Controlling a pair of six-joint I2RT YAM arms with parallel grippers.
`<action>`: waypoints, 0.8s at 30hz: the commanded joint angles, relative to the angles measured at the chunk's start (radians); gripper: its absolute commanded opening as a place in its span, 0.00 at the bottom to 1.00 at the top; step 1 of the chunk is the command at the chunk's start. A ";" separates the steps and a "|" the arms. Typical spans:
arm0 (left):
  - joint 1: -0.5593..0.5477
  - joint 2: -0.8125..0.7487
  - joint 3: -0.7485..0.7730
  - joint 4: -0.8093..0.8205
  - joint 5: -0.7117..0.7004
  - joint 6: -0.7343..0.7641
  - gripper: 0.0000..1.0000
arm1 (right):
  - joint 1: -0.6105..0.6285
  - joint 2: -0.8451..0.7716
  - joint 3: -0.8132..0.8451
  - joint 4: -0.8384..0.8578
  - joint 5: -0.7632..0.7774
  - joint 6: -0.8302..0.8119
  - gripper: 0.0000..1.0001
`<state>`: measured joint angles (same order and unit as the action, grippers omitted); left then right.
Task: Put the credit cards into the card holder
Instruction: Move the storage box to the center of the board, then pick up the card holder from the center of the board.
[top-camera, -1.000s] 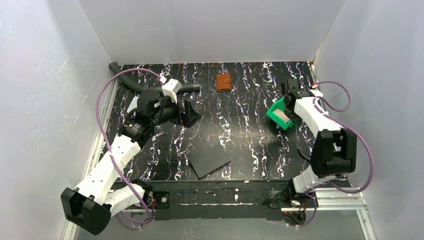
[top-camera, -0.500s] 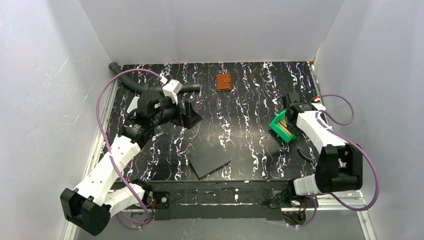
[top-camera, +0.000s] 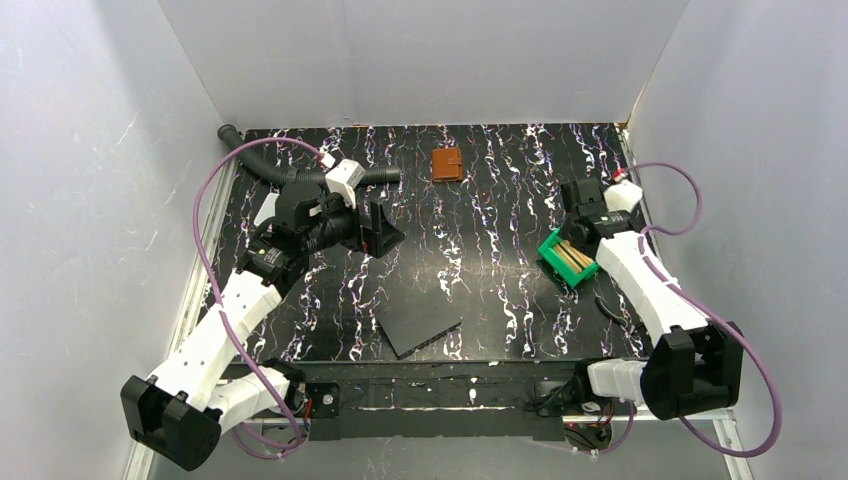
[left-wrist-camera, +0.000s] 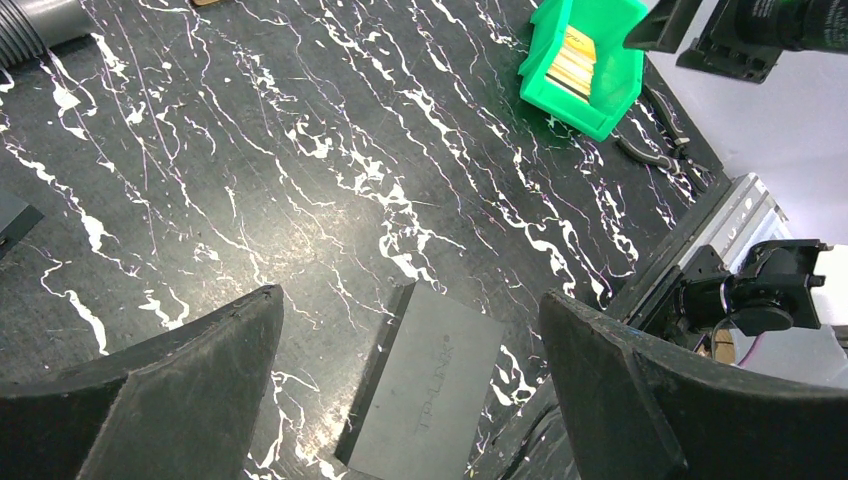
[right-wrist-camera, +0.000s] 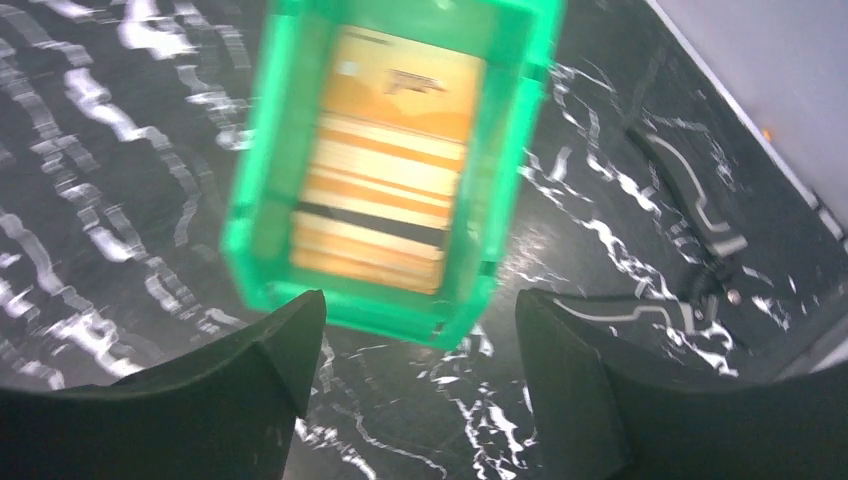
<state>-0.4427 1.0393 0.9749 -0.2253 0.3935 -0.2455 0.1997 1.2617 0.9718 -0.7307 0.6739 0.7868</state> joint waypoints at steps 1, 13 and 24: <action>-0.007 0.000 0.013 -0.014 0.004 0.009 0.99 | 0.154 -0.017 0.101 0.149 0.060 -0.226 0.84; -0.007 0.029 0.014 -0.039 -0.064 0.035 0.99 | 0.359 0.487 0.377 0.775 -0.284 -0.481 0.98; -0.007 0.068 0.022 -0.048 -0.064 0.038 0.99 | 0.233 1.043 0.868 0.819 -0.578 -0.247 0.98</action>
<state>-0.4431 1.1114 0.9749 -0.2623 0.3313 -0.2203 0.4919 2.2219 1.6966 0.0360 0.2043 0.4484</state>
